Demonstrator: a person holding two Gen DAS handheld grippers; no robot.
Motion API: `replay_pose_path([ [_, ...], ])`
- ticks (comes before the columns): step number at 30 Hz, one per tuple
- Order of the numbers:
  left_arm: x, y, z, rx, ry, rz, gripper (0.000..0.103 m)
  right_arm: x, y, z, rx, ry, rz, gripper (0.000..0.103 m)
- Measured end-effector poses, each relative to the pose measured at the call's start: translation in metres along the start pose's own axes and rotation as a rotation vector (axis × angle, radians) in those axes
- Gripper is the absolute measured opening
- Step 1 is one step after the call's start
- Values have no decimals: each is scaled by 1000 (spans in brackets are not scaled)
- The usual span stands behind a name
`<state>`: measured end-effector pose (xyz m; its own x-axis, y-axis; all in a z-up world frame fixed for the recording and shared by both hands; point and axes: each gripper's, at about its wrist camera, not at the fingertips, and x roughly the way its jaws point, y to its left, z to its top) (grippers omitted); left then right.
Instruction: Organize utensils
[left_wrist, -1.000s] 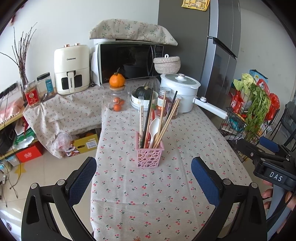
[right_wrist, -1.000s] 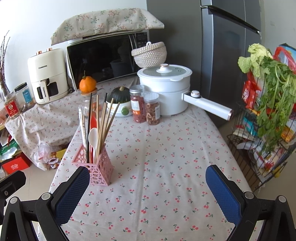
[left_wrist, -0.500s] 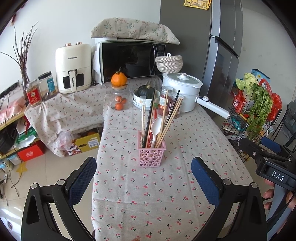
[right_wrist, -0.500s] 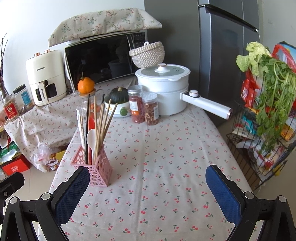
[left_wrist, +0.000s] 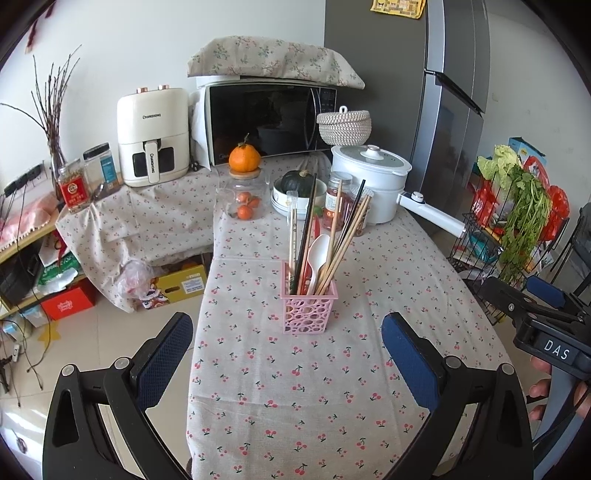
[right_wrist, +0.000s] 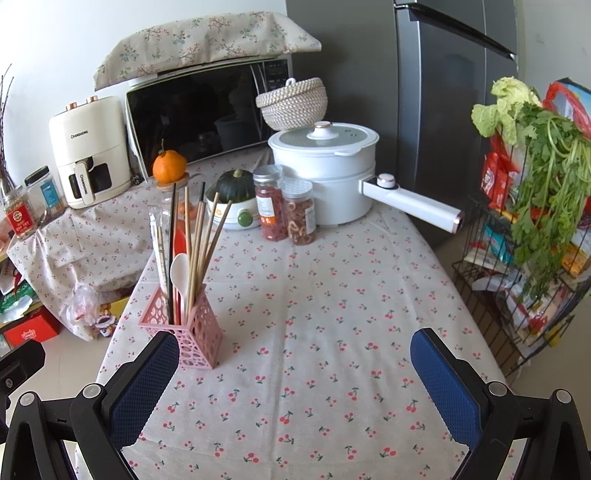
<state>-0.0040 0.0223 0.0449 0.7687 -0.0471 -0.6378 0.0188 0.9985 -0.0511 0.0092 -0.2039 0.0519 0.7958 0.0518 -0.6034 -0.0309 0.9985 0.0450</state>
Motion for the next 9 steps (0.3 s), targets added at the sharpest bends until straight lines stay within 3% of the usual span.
replay_pose_path([
  [9,2,-4,-2,19,2,7,103,1,4,2,-2,-1,12,103],
])
